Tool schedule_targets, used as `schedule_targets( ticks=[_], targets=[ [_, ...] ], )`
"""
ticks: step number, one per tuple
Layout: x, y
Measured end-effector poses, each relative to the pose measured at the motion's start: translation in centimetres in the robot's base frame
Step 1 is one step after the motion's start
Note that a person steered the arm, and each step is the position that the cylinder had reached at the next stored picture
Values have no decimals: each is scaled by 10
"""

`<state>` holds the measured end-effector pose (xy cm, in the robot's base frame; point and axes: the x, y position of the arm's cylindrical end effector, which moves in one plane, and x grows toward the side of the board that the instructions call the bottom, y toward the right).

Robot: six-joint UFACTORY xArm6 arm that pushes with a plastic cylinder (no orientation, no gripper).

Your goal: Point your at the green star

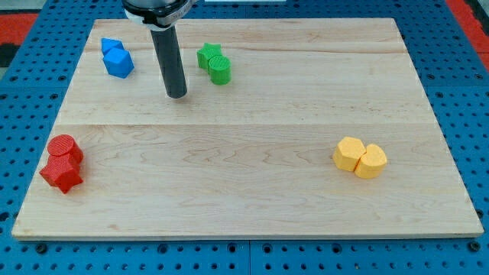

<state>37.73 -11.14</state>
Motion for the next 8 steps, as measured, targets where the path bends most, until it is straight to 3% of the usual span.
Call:
schedule_targets(
  ticks=[3,5,8],
  targets=[
    [-59,-12],
    [-125,-15],
    [-106,21]
  ],
)
